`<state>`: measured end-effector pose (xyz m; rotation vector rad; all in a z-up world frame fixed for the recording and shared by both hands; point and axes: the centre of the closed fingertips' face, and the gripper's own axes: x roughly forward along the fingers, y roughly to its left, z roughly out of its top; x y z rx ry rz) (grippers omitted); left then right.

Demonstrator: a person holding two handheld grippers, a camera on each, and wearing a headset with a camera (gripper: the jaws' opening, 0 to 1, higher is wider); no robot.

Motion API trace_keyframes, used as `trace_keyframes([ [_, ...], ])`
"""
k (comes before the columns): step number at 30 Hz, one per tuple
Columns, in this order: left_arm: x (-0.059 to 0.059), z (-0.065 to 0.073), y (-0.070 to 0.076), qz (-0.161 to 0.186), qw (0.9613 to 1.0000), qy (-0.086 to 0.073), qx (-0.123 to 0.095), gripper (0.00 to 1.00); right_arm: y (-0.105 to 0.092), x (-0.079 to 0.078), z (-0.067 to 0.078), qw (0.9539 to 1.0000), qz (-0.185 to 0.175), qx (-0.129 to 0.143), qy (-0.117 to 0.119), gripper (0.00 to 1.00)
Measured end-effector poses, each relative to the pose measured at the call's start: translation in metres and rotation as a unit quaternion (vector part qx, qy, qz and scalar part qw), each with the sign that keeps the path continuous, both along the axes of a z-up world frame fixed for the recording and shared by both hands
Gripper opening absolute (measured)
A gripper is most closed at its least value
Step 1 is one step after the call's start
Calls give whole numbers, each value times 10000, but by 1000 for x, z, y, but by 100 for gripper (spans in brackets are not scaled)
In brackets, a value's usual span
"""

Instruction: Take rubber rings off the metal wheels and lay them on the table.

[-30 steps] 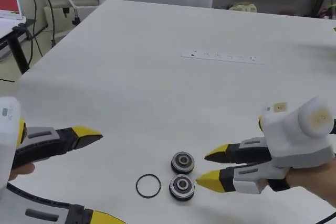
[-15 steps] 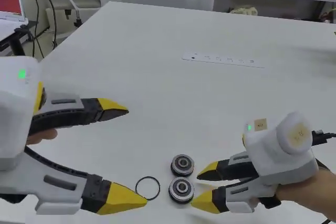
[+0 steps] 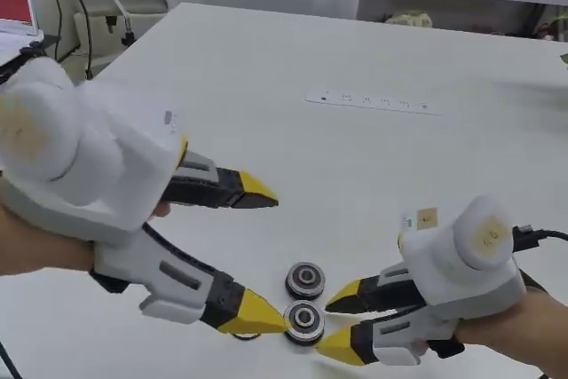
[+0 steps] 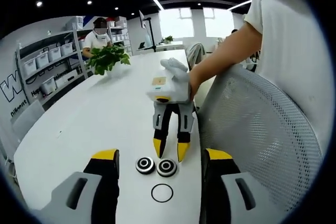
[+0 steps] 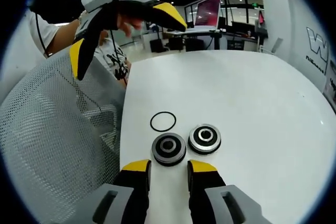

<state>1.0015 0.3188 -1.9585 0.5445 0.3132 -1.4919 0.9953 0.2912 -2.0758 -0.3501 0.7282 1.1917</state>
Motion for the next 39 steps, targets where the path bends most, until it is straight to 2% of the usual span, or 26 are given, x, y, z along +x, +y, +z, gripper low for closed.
trace_keyframes([
  [3,6,-5,-13,32,9997,128,-183,60,1,1,-1,10000,3,-5,-13,25],
  [6,11,-18,-21,71,9997,187,-147,56,1,0,-2,10000,12,-16,-7,24],
  [9,15,-35,-28,141,9993,339,-39,52,2,0,-3,10000,45,-34,-33,23],
  [12,14,-48,-33,109,9992,373,55,50,3,0,-3,10000,67,-37,-56,22],
  [14,13,-54,-35,70,9992,374,86,46,3,0,-3,9999,77,-35,-59,21],
  [17,10,-64,-37,82,9987,508,54,36,3,-1,-3,9999,103,-54,-75,21],
  [19,9,-72,-36,148,9982,567,87,33,3,0,-3,9999,98,-59,-78,20],
  [21,10,-79,-33,203,9984,493,161,31,3,-1,-3,9999,89,-58,-61,21],
  [22,11,-85,-29,109,9991,242,338,30,3,0,-3,9999,89,-58,-72,21],
  [23,10,-88,-27,59,9990,156,412,29,3,0,-3,9999,96,-64,-82,21],
  [25,11,-91,-26,135,9989,201,396,27,3,0,-3,9999,88,-69,-83,20],
  [27,12,-93,-26,301,9981,467,273,25,3,0,-3,9999,87,-75,-88,20],
  [28,10,-96,-25,302,9972,609,302,25,3,0,-4,9999,88,-83,-90,20],
  [31,9,-101,-24,236,9977,526,363,20,3,-1,-5,9999,99,-103,-82,20],
  [39,0,-101,-27,43,9978,579,310,11,4,-1,-5,9999,105,-97,-89,19],
])
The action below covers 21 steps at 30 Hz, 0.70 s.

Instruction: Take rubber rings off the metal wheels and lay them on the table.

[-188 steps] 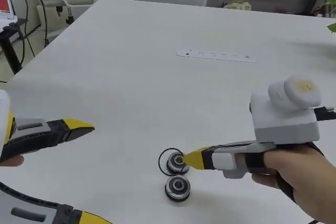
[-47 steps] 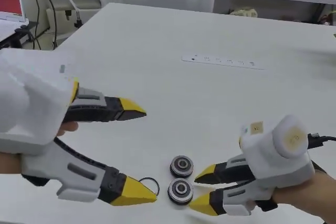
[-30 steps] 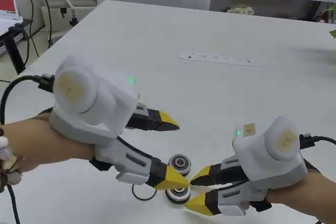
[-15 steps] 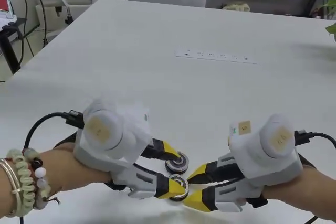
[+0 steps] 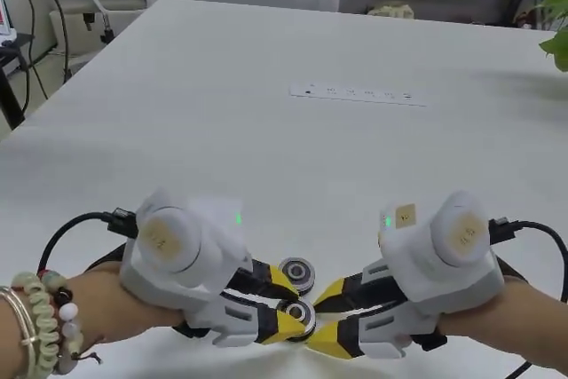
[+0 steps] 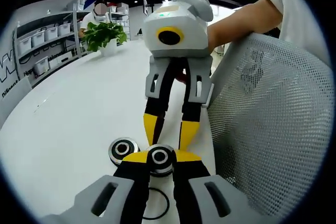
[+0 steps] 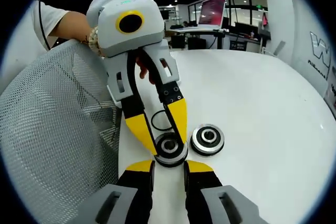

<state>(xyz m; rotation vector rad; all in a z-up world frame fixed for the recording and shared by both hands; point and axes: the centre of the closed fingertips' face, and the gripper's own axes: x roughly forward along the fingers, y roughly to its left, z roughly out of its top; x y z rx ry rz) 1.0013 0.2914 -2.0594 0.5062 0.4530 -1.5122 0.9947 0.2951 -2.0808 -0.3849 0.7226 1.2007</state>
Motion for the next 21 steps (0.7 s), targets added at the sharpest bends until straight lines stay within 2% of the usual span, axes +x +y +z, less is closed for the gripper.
trace_keyframes([
  [2,1,0,0,56,10000,43,-36,10,0,0,1,10000,-21,18,5,19],
  [10,1,0,2,21,10000,-4,-91,8,0,2,0,10000,-45,65,-31,18],
  [13,2,0,1,46,9999,2,-126,8,-2,2,0,9999,92,-8,-127,14],
  [15,2,0,1,46,9999,-5,-136,8,-7,3,-2,9994,163,-162,-250,2],
  [16,2,0,1,39,9999,-9,-140,8,-7,3,-2,9995,143,-136,-244,0],
  [18,2,0,0,24,9999,-18,-150,8,-6,4,-1,9996,103,-85,-232,0],
  [21,3,0,0,30,9999,-17,-160,8,-6,4,-1,9992,185,-168,-319,0],
])
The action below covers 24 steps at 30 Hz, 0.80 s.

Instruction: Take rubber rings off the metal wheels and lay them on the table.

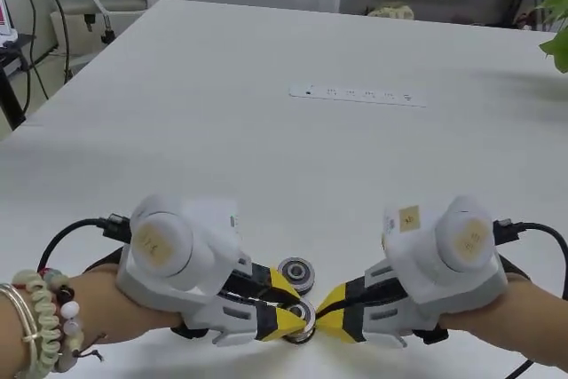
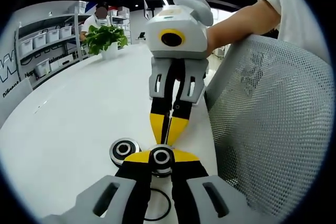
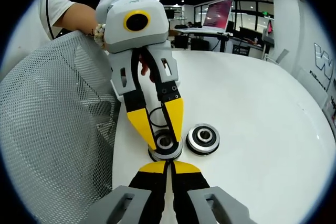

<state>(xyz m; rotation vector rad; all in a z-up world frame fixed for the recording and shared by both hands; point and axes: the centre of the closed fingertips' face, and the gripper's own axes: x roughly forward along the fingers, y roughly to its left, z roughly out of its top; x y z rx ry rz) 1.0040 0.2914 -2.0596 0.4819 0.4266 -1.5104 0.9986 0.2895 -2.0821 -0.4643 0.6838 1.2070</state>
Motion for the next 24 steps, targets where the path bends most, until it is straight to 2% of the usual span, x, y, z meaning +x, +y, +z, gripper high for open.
trace_keyframes([
  [3,0,0,-1,0,10000,0,-2,8,-1,2,0,9999,-97,-14,47,0],
  [7,1,-1,-1,1,10000,-7,14,8,-2,2,0,9982,-421,60,412,0],
  [11,1,-1,-1,18,10000,2,18,8,-3,3,1,9962,-599,129,611,0],
  [13,1,-1,-1,9,10000,0,22,8,-5,2,0,9934,-780,149,825,0],
  [16,1,-1,-1,11,10000,8,36,8,-5,3,1,9927,-821,199,862,0],
  [19,1,-1,-1,2,10000,3,33,8,-7,4,4,9825,-1254,391,1323,0],
  [23,1,-1,-1,14,10000,22,39,8,-9,5,10,9763,-1363,673,1539,0],
  [24,1,-1,-1,4,10000,65,38,8,-7,4,12,9718,-1438,775,1701,0],
])
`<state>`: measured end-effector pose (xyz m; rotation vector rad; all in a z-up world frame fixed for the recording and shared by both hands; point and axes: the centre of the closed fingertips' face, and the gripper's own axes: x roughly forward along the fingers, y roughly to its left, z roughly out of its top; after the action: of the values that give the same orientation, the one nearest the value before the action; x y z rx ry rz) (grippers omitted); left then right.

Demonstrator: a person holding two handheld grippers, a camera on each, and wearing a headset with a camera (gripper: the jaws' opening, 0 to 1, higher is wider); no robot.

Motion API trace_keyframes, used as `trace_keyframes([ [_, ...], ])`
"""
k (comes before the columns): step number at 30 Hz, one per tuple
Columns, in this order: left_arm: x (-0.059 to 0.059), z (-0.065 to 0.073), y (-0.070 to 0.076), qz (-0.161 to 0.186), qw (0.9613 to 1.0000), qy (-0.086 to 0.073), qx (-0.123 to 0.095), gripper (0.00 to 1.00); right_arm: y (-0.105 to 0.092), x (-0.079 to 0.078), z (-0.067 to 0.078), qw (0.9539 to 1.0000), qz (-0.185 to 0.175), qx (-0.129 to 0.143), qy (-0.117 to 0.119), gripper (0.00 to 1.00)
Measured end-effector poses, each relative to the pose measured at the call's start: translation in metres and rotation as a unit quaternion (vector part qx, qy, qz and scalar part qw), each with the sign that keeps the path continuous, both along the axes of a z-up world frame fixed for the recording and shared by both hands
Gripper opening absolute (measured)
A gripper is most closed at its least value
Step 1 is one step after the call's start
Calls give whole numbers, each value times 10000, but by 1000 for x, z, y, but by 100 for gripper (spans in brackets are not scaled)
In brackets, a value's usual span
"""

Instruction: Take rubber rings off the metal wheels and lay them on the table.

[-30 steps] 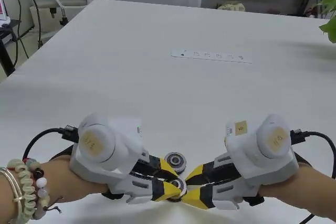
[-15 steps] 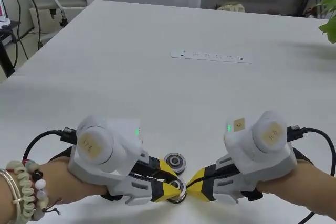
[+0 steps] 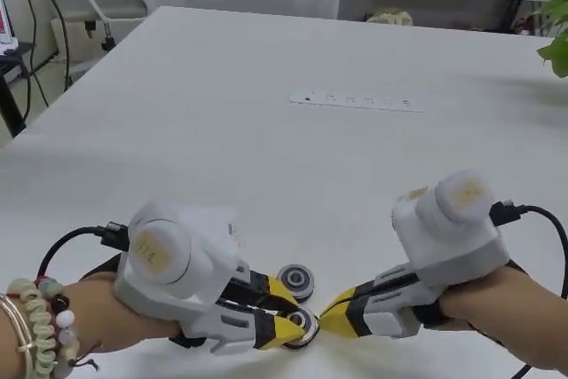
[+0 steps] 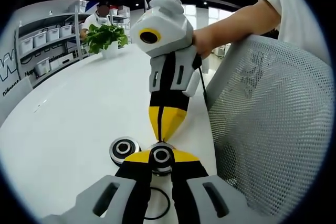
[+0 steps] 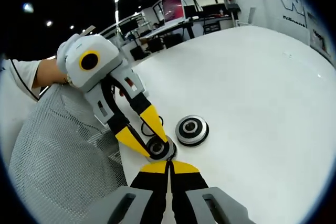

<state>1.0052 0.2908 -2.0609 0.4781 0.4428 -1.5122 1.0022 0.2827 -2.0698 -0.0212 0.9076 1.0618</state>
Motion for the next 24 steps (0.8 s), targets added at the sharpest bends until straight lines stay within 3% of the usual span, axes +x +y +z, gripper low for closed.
trace_keyframes([
  [1,0,0,0,-7,10000,25,2,8,0,2,1,10000,-42,35,3,0],
  [2,0,0,0,-22,10000,8,2,8,3,1,5,9996,-125,214,151,0],
  [6,-2,0,1,-53,10000,-38,6,8,2,0,3,9991,-205,205,302,0],
  [24,-2,0,1,-78,10000,-41,-33,8,7,-2,6,9988,-213,307,331,0],
])
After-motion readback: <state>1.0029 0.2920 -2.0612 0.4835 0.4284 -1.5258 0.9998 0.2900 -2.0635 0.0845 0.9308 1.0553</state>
